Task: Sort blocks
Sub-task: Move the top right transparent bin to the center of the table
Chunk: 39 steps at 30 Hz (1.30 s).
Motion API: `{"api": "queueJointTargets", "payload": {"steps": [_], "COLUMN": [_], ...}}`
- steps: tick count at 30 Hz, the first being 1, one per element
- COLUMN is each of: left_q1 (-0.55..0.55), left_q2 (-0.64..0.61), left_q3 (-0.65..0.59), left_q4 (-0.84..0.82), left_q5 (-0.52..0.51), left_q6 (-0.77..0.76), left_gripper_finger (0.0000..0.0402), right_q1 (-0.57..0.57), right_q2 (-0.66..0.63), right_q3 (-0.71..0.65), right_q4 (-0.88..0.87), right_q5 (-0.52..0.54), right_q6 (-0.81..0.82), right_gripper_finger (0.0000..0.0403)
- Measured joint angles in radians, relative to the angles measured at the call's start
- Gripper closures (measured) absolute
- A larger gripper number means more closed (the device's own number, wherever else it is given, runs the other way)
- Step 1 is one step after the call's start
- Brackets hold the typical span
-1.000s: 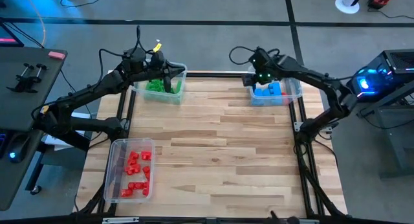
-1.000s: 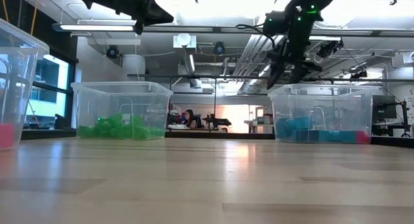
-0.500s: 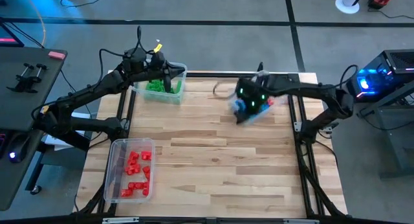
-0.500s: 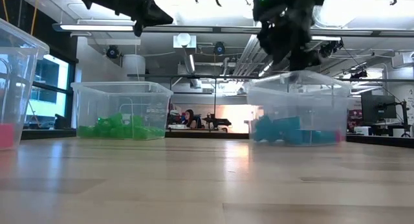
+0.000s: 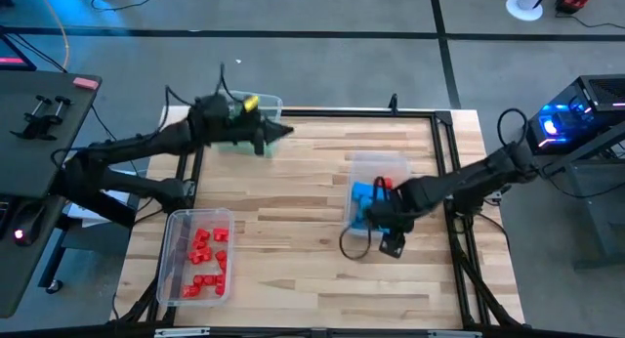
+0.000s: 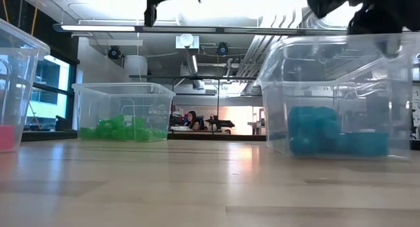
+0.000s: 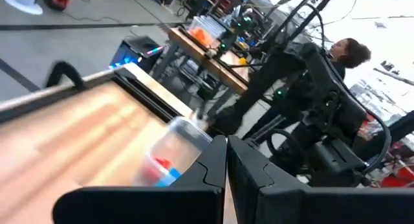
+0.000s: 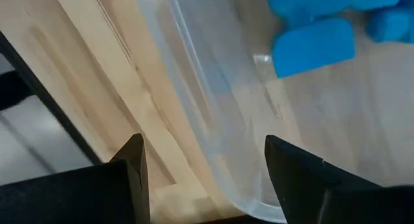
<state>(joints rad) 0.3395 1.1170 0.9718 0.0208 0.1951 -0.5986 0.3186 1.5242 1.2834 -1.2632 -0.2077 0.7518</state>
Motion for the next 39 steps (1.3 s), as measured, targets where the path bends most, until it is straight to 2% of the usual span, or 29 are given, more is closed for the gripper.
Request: {"api": "queueJointTargets", "payload": {"steps": [6, 9, 11, 13, 14, 16, 18, 21, 24, 27, 32, 35, 39], "left_q1": [-0.304, -0.383, -0.398, -0.363, -0.330, -0.257, -0.199, -0.149, -0.122, -0.113, -0.126, -0.128, -0.128], "left_q2": [0.109, 0.221, 0.301, 0.365, 0.386, 0.399, 0.393, 0.417, 0.488, 0.536, 0.538, 0.532, 0.517], "left_q3": [0.001, 0.001, 0.001, 0.021, 0.049, 0.131, 0.236, 0.406, 0.541, 0.614, 0.634, 0.631, 0.633], "left_q4": [0.054, 0.129, 0.203, 0.241, 0.235, 0.202, 0.111, -0.170, -0.408, -0.467, -0.472, -0.496, -0.515], "left_q5": [-0.294, -0.351, -0.296, -0.128, -0.030, 0.132, 0.205, 0.216, 0.125, 0.089, 0.111, 0.111, 0.112], "left_q6": [-0.043, -0.072, -0.106, -0.140, -0.149, -0.116, -0.013, 0.247, 0.442, 0.495, 0.542, 0.549, 0.548], "left_gripper_finger": [0.0401, 0.0401, 0.0401, 0.0401, 0.0401, 0.0401, 0.0401, 0.0401, 0.0401, 0.0401, 0.0401, 0.0401, 0.0401], "right_q1": [0.083, 0.092, 0.089, 0.073, 0.065, 0.043, 0.033, 0.042, 0.060, 0.032, -0.057, -0.160, -0.339], "right_q2": [0.000, -0.002, -0.002, -0.002, -0.002, -0.024, -0.047, -0.082, -0.130, -0.169, -0.187, -0.205, -0.237], "right_q3": [0.139, 0.270, 0.350, 0.409, 0.427, 0.428, 0.421, 0.434, 0.435, 0.377, 0.189, 0.066, -0.075], "right_q4": [-0.042, -0.097, -0.166, -0.270, -0.316, -0.297, -0.285, -0.309, -0.308, -0.312, -0.307, -0.308, -0.309], "right_q5": [0.224, 0.339, 0.422, 0.496, 0.518, 0.528, 0.544, 0.591, 0.640, 0.617, 0.688, 0.732, 0.733], "right_q6": [0.044, 0.109, 0.214, 0.375, 0.453, 0.520, 0.584, 0.694, 0.823, 0.940, 1.023, 1.037, 0.997], "right_gripper_finger": [0.0210, 0.0210, 0.0210, 0.0210, 0.0210, 0.0210, 0.0210, 0.0210, 0.0210, 0.0213, 0.0248, 0.0294, 0.0382]}}
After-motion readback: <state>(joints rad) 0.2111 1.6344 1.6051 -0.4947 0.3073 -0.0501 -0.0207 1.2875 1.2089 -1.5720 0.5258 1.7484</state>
